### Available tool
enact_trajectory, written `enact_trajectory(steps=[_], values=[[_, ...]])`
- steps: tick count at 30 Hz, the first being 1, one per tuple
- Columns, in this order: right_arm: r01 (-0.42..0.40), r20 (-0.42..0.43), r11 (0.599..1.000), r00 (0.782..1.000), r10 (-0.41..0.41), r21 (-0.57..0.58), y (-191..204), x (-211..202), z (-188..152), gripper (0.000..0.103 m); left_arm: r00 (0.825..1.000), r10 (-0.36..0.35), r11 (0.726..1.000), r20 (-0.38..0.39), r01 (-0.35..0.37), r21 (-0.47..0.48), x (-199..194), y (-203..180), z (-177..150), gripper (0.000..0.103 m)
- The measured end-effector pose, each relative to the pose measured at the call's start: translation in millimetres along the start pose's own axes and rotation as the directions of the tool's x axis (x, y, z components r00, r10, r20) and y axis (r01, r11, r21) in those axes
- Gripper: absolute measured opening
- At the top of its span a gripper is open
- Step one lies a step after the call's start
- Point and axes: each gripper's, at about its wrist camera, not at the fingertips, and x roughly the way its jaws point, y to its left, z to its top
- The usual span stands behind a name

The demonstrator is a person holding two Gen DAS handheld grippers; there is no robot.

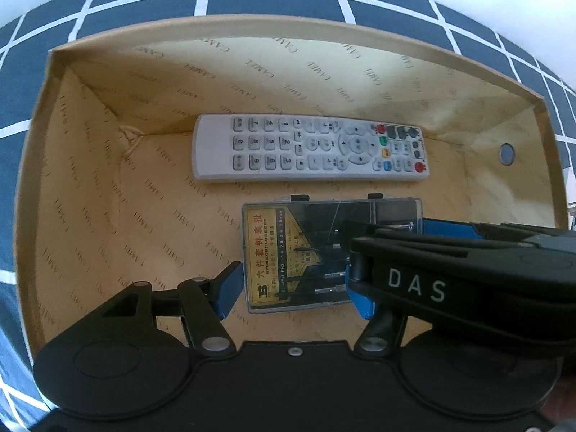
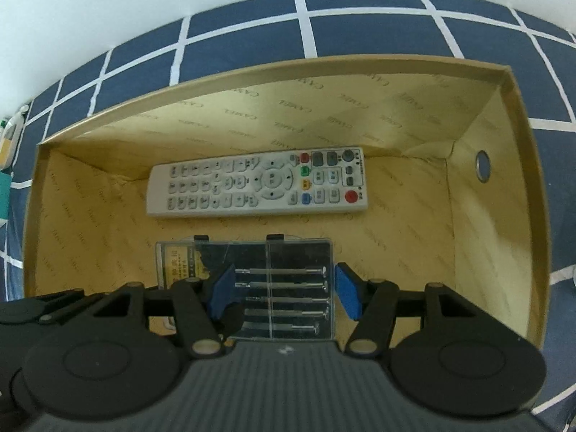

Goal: Organize objects
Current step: 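Lower the screwdriver case into the box beside the remote, then open the left tool to release the screwdriver case and withdraw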

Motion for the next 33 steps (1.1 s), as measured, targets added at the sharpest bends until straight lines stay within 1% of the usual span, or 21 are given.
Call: enact_trajectory(steps=[6,10,15,22,24,27,33], values=[[0.008,-0.017,1.000,1.000,-0.008,0.007,-3,9,5,0.060,1.000,-0.012,1.000,-0.005,0.012,-0.003,6,3,4,0.061],[0.009,-0.007,1.000,1.000,-0.009,0.008,-5,12,8,0.060,1.000,-0.021,1.000,-0.002,0.021,-0.002,6,5,5,0.062],[0.014,-0.015,1.000,1.000,-0.014,0.006,-4,14,11,0.060,1.000,-0.028,1.000,-0.003,0.028,-0.013,7,7,8,0.062],[0.015,-0.014,1.000,1.000,-0.015,0.013,-4,16,13,0.061,0.999,-0.034,0.999,-0.008,0.034,-0.009,9,7,9,0.067],[0.017,-0.008,1.000,1.000,-0.017,0.009,-2,15,13,0.061,1.000,-0.028,1.000,-0.006,0.028,-0.015,7,7,8,0.067],[0.022,0.007,1.000,1.000,-0.022,0.001,-2,9,11,0.061,1.000,-0.023,0.999,0.004,0.023,-0.024,0,8,5,0.072],[0.009,0.054,1.000,0.998,-0.009,-0.014,5,-15,7,0.061,0.999,-0.009,0.999,0.049,0.011,-0.040,-28,9,-5,0.072]])
